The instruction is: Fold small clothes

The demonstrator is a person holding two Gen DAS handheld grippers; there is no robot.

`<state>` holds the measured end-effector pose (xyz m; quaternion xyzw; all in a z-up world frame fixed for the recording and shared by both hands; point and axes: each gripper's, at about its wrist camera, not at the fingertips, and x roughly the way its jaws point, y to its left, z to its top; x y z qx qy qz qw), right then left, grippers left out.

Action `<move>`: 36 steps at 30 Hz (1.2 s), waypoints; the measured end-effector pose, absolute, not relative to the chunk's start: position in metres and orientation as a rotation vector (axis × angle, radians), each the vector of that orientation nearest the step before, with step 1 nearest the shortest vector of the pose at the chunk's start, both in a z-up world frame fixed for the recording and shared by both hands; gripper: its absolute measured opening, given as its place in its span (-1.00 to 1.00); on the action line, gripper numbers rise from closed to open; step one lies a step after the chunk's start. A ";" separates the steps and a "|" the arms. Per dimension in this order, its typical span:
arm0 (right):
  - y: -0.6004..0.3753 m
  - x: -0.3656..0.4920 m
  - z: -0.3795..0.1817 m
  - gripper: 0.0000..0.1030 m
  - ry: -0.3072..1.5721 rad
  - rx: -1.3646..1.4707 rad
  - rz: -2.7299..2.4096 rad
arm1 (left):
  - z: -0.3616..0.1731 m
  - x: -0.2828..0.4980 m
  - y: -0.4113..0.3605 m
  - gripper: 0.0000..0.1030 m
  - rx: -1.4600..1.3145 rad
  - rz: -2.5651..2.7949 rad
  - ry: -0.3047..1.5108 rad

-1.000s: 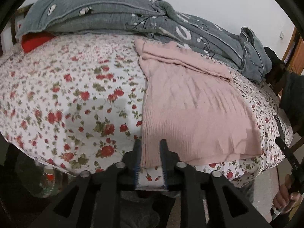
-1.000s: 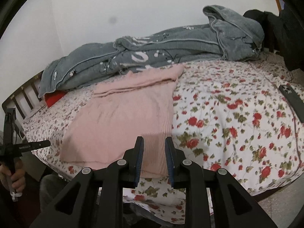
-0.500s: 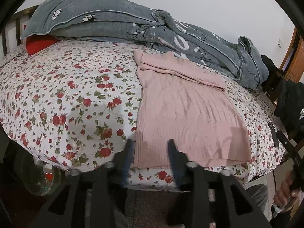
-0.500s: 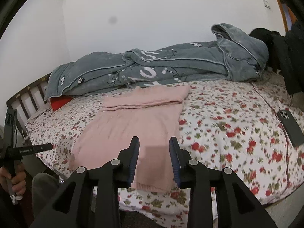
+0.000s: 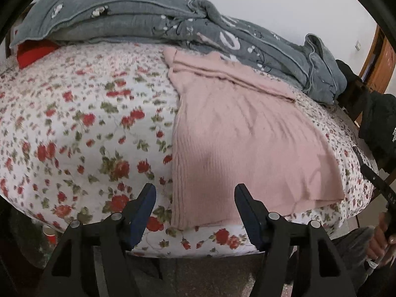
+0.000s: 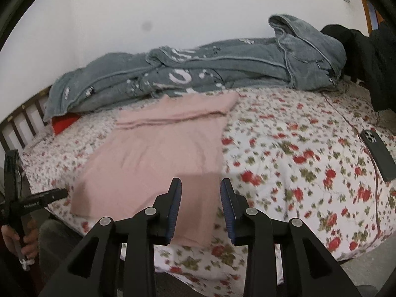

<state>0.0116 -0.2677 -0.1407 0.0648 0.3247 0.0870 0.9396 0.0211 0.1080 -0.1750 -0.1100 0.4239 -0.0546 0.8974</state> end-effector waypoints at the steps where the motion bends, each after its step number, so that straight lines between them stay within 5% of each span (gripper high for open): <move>1: -0.269 0.011 -0.145 -0.38 0.674 0.133 0.174 | -0.179 0.023 0.108 0.16 -0.228 -0.113 0.884; 10: -0.270 0.025 -0.186 -0.38 0.771 0.161 0.214 | -0.194 0.030 0.111 0.07 -0.218 -0.093 0.904; 17: -0.262 0.030 -0.205 -0.56 0.819 0.183 0.241 | -0.205 0.033 0.108 -0.11 -0.208 -0.107 0.949; 23: -0.254 0.033 -0.215 -0.63 0.858 0.186 0.249 | -0.210 0.034 0.111 -0.38 -0.263 -0.122 0.970; 27: -0.253 0.035 -0.217 -0.89 0.878 0.185 0.244 | -0.210 0.036 0.116 -0.84 -0.321 -0.149 0.981; 36: -0.260 0.023 -0.173 -0.90 0.779 0.229 0.266 | -0.160 0.024 0.127 -0.86 -0.370 -0.203 0.877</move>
